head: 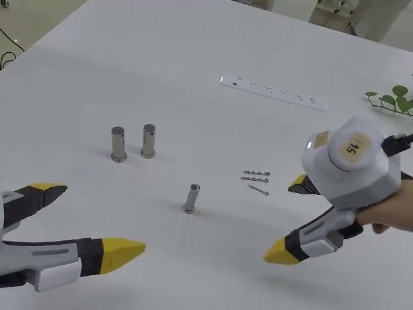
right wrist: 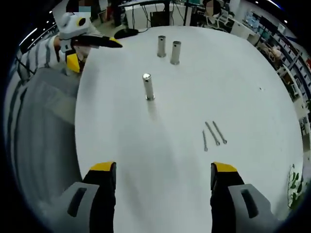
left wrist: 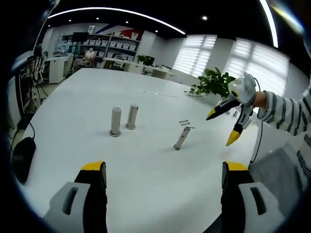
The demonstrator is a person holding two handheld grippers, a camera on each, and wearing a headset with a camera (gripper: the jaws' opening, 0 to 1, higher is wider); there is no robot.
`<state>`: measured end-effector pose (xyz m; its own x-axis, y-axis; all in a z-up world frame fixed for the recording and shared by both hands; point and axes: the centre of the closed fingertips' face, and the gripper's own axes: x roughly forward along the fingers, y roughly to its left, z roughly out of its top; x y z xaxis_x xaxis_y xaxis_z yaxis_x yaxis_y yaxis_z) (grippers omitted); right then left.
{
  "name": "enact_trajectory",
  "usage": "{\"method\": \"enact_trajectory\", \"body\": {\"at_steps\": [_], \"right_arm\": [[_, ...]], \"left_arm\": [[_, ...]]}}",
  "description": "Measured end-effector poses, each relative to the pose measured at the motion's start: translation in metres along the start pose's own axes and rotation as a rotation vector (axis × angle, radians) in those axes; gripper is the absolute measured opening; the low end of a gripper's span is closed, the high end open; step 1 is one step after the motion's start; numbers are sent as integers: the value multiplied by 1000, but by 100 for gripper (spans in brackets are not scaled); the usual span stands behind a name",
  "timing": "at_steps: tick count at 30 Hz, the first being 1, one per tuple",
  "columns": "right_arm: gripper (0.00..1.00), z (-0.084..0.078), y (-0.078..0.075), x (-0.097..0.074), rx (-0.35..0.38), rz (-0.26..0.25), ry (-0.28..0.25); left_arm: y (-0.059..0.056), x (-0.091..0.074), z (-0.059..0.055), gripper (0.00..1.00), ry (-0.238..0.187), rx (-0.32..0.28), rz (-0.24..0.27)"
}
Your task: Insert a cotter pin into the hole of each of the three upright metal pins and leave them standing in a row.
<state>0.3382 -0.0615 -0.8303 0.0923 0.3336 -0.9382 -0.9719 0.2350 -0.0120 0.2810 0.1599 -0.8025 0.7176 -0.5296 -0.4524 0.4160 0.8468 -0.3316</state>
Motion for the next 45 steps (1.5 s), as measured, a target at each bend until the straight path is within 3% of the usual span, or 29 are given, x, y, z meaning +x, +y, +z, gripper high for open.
{"method": "enact_trajectory", "body": {"at_steps": [5, 8, 15, 21, 23, 28, 33, 45], "right_arm": [[76, 6, 5, 8, -16, 38, -6], [74, 15, 11, 11, 29, 81, -46], [72, 12, 11, 16, 26, 88, -26], [70, 10, 8, 22, 62, 103, -40], [67, 12, 8, 24, 63, 115, -70], [62, 18, -2, 27, 91, 111, -111], [59, 20, -8, 30, 92, 105, -106], [56, 19, -23, 38, 87, 95, -105]], "left_arm": [[-3, 2, 1, 99, -7, -2, -9], [-8, 3, 0, 99, -2, 10, -23], [-14, 4, -6, 99, 9, 4, -48], [-19, 2, -14, 98, 43, 16, -84], [-20, 2, -15, 97, 47, 16, -89], [-20, 1, -17, 96, 47, 5, -94], [-20, -1, -22, 96, 64, 2, -99], [-14, -4, -23, 92, 59, -3, -76]]}}
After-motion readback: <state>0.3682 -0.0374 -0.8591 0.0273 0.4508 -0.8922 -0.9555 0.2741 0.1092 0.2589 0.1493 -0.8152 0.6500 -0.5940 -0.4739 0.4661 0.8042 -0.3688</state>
